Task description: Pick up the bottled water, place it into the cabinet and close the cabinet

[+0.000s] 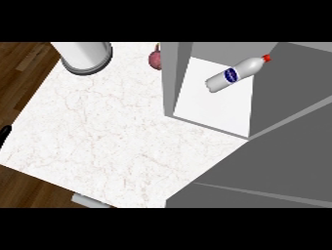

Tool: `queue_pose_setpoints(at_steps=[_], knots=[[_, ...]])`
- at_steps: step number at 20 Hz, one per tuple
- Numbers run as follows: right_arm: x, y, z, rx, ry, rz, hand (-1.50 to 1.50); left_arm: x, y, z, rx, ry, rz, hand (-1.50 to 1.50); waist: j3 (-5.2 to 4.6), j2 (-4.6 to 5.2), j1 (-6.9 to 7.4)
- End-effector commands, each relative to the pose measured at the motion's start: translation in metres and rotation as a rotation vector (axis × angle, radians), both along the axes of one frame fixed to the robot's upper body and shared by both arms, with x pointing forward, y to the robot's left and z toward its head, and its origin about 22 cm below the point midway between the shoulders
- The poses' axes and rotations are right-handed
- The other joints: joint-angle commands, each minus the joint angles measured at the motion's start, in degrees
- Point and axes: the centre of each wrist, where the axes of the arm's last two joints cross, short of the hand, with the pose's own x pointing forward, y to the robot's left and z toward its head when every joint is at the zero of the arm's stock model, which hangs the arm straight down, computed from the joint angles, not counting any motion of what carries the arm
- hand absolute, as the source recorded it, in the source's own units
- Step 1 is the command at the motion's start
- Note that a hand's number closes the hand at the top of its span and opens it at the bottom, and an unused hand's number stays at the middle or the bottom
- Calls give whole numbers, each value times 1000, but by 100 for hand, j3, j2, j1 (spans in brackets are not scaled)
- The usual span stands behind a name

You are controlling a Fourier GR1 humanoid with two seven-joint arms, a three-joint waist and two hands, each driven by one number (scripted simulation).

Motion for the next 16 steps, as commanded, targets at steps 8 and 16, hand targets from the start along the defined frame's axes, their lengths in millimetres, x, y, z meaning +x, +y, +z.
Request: queue_pose_setpoints(at_steps=[8,16], knots=[[75,31,2,-117,39,-149,150,2,2,-6,-8,15,1,-150,31,-54,-45],[141,86,20,-75,114,-283,150,4,11,-7,-9,30,21,-150,86,-122,-235]])
